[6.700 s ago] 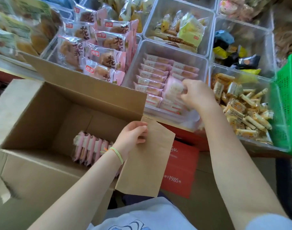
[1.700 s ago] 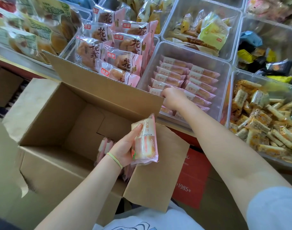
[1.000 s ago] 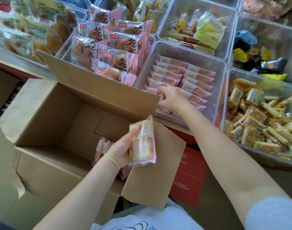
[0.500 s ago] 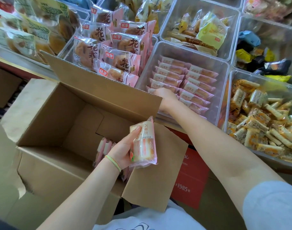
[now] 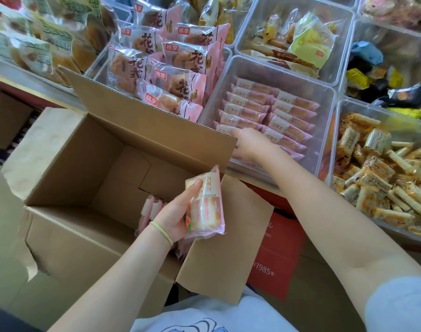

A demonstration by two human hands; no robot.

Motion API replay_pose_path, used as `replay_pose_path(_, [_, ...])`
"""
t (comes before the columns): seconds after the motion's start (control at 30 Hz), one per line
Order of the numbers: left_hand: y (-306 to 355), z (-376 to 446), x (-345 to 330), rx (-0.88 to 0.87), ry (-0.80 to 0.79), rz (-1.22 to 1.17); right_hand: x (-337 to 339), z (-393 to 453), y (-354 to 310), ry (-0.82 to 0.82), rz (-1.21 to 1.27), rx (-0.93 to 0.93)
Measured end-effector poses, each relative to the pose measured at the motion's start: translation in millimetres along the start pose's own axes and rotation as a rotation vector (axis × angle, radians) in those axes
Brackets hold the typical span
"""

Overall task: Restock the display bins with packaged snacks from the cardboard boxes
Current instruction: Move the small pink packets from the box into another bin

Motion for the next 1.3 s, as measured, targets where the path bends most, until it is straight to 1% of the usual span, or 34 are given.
replay_pose_path(0.07, [-1, 0, 0, 0.003, 0.008, 0.006, 0, 5, -7, -0.022, -0.035, -0.008])
replay_pose_path(0.1, [-2, 0, 0, 0.003, 0.008, 0.009, 1, 9, -13, -0.005, -0.024, 0.007])
replay_pose_path(0.17, [-2, 0, -3, 0.002, -0.004, 0.011, 3, 15, -26, 0.055, 0.073, 0.045])
replay_pose_path(0.23, [-3, 2, -6, 0.001, -0.005, 0.012, 0, 16, -30, 0.058, 0.101, 0.051])
replay_pose_path(0.37, [3, 3, -9, -0.016, -0.022, 0.031, -11, 20, -14, -0.024, -0.06, 0.005])
replay_pose_path(0.43, [7, 3, -8, -0.031, -0.027, 0.016, -10, 22, -13, -0.009, -0.112, 0.006])
replay_pose_path(0.53, [9, 4, -7, -0.034, -0.026, -0.003, -6, 24, -21, 0.023, -0.048, 0.042])
replay_pose_path(0.67, [6, 7, -11, -0.022, -0.032, 0.021, 3, 14, -12, -0.028, 0.031, 0.032])
replay_pose_path(0.7, [6, 7, -11, -0.018, -0.03, 0.028, 11, 11, -4, 0.009, 0.073, 0.009])
replay_pose_path(0.77, [6, 7, -11, -0.013, -0.021, 0.032, 35, 5, 11, 0.195, 0.141, -0.033])
replay_pose_path(0.8, [7, 7, -11, -0.01, -0.016, 0.032, 45, 2, 15, 0.283, 0.111, -0.029])
replay_pose_path(0.83, [6, 8, -11, -0.004, -0.012, 0.031, 48, 0, 15, 0.323, 0.052, -0.015])
replay_pose_path(0.87, [6, 9, -10, 0.0, -0.009, 0.03, 45, 1, 12, 0.311, -0.008, 0.008])
replay_pose_path(0.9, [5, 9, -11, 0.004, -0.008, 0.031, 38, 2, 7, 0.248, -0.079, 0.031])
replay_pose_path(0.97, [6, 8, -12, 0.002, -0.01, 0.036, 18, 1, -4, 0.061, -0.261, 0.054])
replay_pose_path(1.0, [7, 7, -12, -0.001, -0.01, 0.037, 14, 0, -7, 0.007, -0.326, 0.058])
replay_pose_path(1.03, [8, 6, -12, -0.003, -0.008, 0.038, 14, -2, -9, -0.008, -0.343, 0.054])
replay_pose_path(1.07, [9, 4, -12, -0.003, -0.008, 0.041, 15, -3, -10, -0.004, -0.314, 0.045])
replay_pose_path(1.13, [9, 2, -15, 0.0, -0.021, 0.058, 20, -3, -2, 0.018, -0.115, -0.002])
replay_pose_path(1.17, [10, 1, -17, -0.001, -0.038, 0.065, 27, -7, 4, 0.076, 0.025, -0.031])
replay_pose_path(1.27, [13, -2, -30, -0.029, -0.119, 0.096, 59, -44, 27, 0.385, 0.416, -0.118])
replay_pose_path(1.3, [13, -4, -37, -0.041, -0.155, 0.116, 65, -62, 33, 0.452, 0.516, -0.14])
Point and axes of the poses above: each hand's wrist, its own z-axis towards the middle knuckle, its own x-axis out of the back of the hand, y = z × x, the point moved 9 cm from there along z, towards the middle knuckle, and after that the axes turned 7 degrees about x, right-handed, at the moved point
